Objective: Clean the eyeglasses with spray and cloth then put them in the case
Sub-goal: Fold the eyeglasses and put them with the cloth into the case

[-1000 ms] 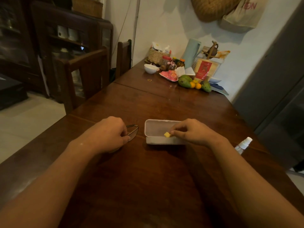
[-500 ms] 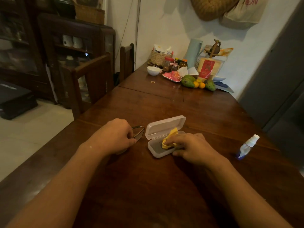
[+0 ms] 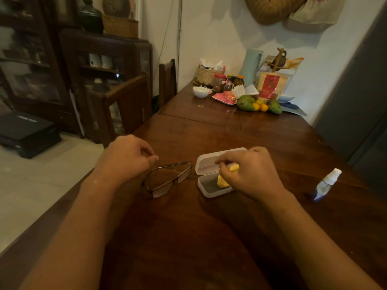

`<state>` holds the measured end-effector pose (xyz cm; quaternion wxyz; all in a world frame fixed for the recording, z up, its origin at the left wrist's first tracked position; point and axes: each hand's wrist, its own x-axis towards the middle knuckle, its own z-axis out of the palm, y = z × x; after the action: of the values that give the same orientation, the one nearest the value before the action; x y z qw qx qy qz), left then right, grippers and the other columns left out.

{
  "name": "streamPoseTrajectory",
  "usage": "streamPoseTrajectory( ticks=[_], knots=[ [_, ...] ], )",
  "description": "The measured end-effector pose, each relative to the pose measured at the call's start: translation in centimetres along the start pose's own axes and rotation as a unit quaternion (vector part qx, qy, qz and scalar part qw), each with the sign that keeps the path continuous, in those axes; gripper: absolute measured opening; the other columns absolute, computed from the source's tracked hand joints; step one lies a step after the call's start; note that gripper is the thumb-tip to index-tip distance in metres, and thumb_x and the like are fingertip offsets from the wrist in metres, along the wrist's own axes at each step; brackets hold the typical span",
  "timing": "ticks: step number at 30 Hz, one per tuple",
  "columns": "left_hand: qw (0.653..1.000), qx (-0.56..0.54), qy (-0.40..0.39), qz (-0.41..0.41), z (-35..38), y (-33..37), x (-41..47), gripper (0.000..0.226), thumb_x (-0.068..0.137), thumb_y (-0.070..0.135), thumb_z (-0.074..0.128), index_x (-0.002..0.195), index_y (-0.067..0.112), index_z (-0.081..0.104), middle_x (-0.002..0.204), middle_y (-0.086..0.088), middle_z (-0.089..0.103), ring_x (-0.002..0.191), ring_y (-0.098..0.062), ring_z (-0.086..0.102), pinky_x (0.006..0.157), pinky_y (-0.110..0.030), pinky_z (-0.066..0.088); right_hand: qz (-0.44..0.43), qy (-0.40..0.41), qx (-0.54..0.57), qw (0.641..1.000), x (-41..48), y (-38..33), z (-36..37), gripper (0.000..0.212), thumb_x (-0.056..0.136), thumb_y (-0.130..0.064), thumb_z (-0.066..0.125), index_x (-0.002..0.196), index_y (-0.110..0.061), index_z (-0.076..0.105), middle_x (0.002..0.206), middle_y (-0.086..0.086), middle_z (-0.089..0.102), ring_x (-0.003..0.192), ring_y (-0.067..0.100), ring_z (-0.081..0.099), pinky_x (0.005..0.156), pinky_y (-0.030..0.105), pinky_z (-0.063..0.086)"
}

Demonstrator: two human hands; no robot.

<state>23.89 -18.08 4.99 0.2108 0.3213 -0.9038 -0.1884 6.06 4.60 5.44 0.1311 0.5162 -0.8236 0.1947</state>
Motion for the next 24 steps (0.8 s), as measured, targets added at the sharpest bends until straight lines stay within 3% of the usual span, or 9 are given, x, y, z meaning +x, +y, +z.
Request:
streamPoseTrajectory(
  ticks=[3,7,9,14,20,24],
  knots=[
    [0.997,0.038,-0.014,-0.062,-0.3,-1.2,0.2,0.022,0.073,0.050,0.078,0.064,0.031,0.071,0.074,0.008,0.069,0.078,-0.015,0.065,0.073,-0.038,0.059,-0.081,-0.043,0.002,0.996,3.1,-3.0,0.1,0.020,0.098,-0.036,0.055,0.111,-0.041,0.069,0.098,-0.020,0.072,0.083,-0.002,0.058,0.089,0.031,0.026],
    [0.990,0.038,-0.074,-0.113,0.1,-1.9,0.1,0.047,0.061,0.063,0.078,0.046,0.019,0.067,0.048,0.004,0.062,0.058,-0.017,0.064,0.052,-0.029,0.045,-0.159,-0.109,-0.039,0.980,7.5,-6.4,2.2,0.024,0.096,-0.031,0.057,0.115,-0.039,0.070,0.104,-0.016,0.073,0.096,0.005,0.064,0.099,0.039,0.031],
    [0.985,0.041,-0.102,-0.130,0.4,-1.8,0.0,0.049,0.061,0.060,0.079,0.046,0.015,0.066,0.045,0.002,0.063,0.055,-0.018,0.065,0.053,-0.034,0.052,-0.172,-0.157,-0.071,0.970,9.1,-7.2,3.5,0.025,0.095,-0.035,0.061,0.118,-0.037,0.069,0.110,-0.016,0.069,0.105,0.007,0.062,0.100,0.043,0.032],
    [0.984,0.043,-0.120,-0.122,0.9,-2.0,0.3,0.032,0.065,0.043,0.073,0.051,0.016,0.068,0.055,0.001,0.068,0.061,-0.019,0.068,0.065,-0.040,0.061,-0.145,-0.294,-0.147,0.933,10.9,-7.7,5.7,0.028,0.090,-0.038,0.071,0.118,-0.031,0.070,0.110,-0.009,0.065,0.110,0.017,0.060,0.102,0.053,0.035],
    [0.984,0.049,-0.098,-0.143,1.4,-2.5,0.5,0.027,0.074,0.043,0.072,0.062,0.021,0.061,0.068,-0.002,0.065,0.068,-0.022,0.066,0.065,-0.039,0.057,-0.104,-0.305,-0.133,0.937,11.4,-7.5,6.5,0.028,0.092,-0.029,0.072,0.118,-0.020,0.071,0.116,0.003,0.068,0.106,0.025,0.063,0.087,0.042,0.053],
    [0.984,0.057,-0.059,-0.157,1.3,-2.8,0.3,0.027,0.077,0.040,0.070,0.063,0.021,0.055,0.071,-0.003,0.061,0.073,-0.026,0.063,0.063,-0.036,0.048,-0.052,-0.307,-0.118,0.943,11.9,-7.6,6.6,0.031,0.091,-0.026,0.074,0.119,-0.014,0.070,0.115,0.008,0.068,0.105,0.027,0.064,0.090,0.045,0.056]
  ],
)
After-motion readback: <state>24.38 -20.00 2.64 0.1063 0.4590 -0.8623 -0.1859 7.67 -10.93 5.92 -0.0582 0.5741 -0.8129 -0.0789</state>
